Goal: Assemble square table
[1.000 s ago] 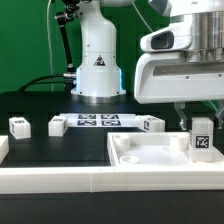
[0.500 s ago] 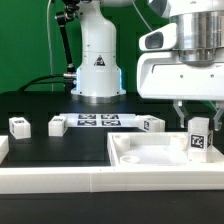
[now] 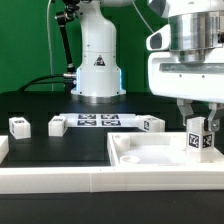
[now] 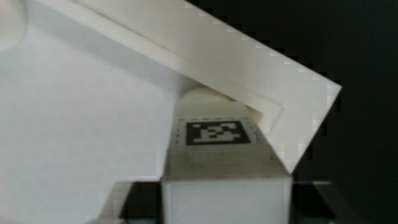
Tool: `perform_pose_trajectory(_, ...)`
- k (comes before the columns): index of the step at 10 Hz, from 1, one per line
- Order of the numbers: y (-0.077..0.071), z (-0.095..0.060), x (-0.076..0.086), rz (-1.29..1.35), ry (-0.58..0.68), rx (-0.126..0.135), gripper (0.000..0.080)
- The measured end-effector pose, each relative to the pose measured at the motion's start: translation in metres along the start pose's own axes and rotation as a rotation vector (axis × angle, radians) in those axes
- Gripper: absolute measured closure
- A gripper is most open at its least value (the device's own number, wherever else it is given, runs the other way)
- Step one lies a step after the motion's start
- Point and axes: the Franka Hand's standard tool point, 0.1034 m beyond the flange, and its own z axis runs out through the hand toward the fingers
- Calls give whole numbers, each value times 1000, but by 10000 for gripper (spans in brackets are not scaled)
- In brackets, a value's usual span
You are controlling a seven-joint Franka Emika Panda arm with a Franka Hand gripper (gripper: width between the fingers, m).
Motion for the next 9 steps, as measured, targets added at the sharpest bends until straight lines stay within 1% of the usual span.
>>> perform_pose_trajectory(2, 0, 0, -1, 157, -8, 2, 509)
perform_pose_trajectory(6, -1, 0, -2, 375, -24, 7, 509)
perform_pose_trajectory(7, -1, 1, -3, 355, -24, 6, 430)
perform_pose_trajectory(8, -1, 1, -3, 310, -24, 7, 291)
perform_pose_trajectory(9, -1, 1, -3, 274, -23, 7, 291)
